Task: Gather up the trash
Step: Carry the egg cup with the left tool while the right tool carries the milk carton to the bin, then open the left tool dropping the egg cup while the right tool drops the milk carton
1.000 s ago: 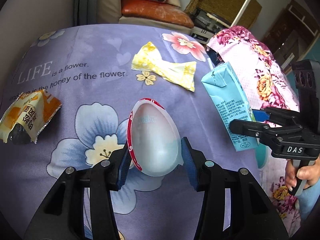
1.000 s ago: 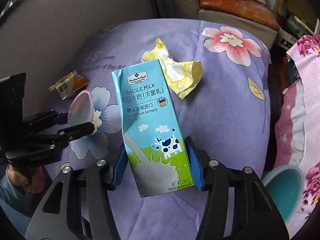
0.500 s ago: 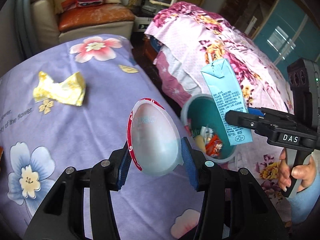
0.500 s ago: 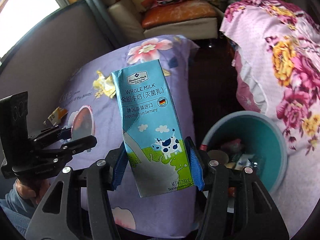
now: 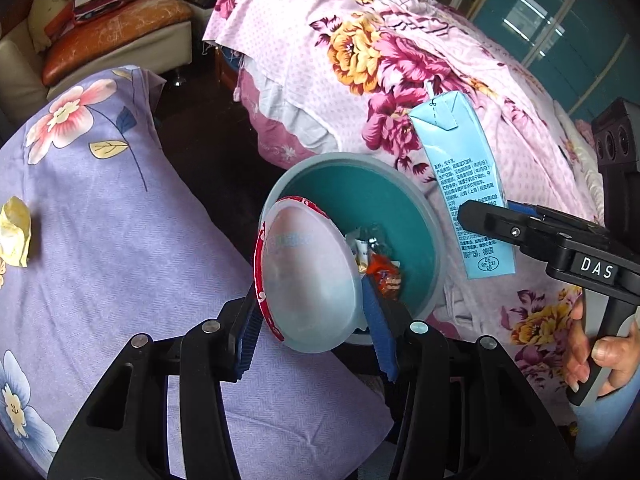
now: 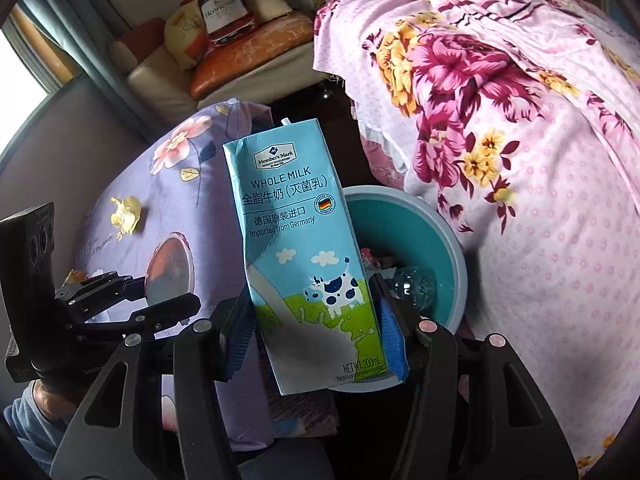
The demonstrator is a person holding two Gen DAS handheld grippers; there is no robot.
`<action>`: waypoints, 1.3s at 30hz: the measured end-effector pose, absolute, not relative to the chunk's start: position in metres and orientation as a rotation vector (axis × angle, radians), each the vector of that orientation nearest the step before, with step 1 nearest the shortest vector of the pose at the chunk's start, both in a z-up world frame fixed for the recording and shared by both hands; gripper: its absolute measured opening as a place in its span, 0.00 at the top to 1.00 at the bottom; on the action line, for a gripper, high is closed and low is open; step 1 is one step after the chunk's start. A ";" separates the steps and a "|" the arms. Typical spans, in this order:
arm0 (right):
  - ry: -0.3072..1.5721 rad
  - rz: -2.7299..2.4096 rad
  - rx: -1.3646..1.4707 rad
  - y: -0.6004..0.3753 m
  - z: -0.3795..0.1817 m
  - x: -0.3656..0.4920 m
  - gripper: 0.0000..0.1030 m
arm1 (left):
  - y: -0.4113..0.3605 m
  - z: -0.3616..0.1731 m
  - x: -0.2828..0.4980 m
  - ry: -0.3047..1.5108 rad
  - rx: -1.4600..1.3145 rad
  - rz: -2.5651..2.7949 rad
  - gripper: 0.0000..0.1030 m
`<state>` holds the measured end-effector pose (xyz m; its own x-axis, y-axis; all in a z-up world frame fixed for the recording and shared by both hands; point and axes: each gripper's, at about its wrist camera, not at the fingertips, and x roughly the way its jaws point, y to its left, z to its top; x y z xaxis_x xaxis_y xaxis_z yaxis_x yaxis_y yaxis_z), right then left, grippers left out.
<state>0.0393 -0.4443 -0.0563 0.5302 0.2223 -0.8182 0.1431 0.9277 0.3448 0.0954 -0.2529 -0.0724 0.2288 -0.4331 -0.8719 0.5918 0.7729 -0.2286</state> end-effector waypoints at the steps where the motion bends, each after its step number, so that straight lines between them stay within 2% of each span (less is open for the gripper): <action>1: 1.021 0.045 0.405 -0.449 -0.061 0.039 0.49 | -0.256 -0.074 0.094 1.143 0.166 -0.713 0.52; 9: 1.056 0.033 0.444 -0.469 -0.078 0.039 0.49 | -0.284 -0.083 0.092 1.158 0.207 -0.726 0.51; 10: 1.057 0.030 0.444 -0.468 -0.079 0.039 0.49 | -0.285 -0.084 0.094 1.160 0.209 -0.724 0.49; 12: 1.060 0.024 0.447 -0.471 -0.081 0.038 0.49 | -0.286 -0.085 0.096 1.163 0.210 -0.712 0.37; 15: 1.070 0.019 0.448 -0.474 -0.084 0.038 0.49 | -0.285 -0.086 0.098 1.157 0.206 -0.696 0.28; 22: 1.086 0.012 0.448 -0.471 -0.088 0.045 0.49 | -0.277 -0.087 0.101 1.168 0.196 -0.680 0.23; 24: 1.091 0.011 0.444 -0.469 -0.088 0.047 0.49 | -0.273 -0.086 0.101 1.166 0.193 -0.670 0.17; 27: 1.101 0.013 0.441 -0.466 -0.087 0.050 0.48 | -0.267 -0.085 0.102 1.165 0.176 -0.664 0.17; 29: 1.112 0.009 0.451 -0.465 -0.088 0.051 0.44 | -0.262 -0.084 0.103 1.167 0.163 -0.660 0.16; 31: 1.110 0.002 0.452 -0.462 -0.085 0.052 0.35 | -0.257 -0.083 0.103 1.166 0.153 -0.655 0.16; 39: 1.118 -0.020 0.425 -0.446 -0.074 0.053 0.27 | -0.230 -0.075 0.102 1.158 0.116 -0.636 0.16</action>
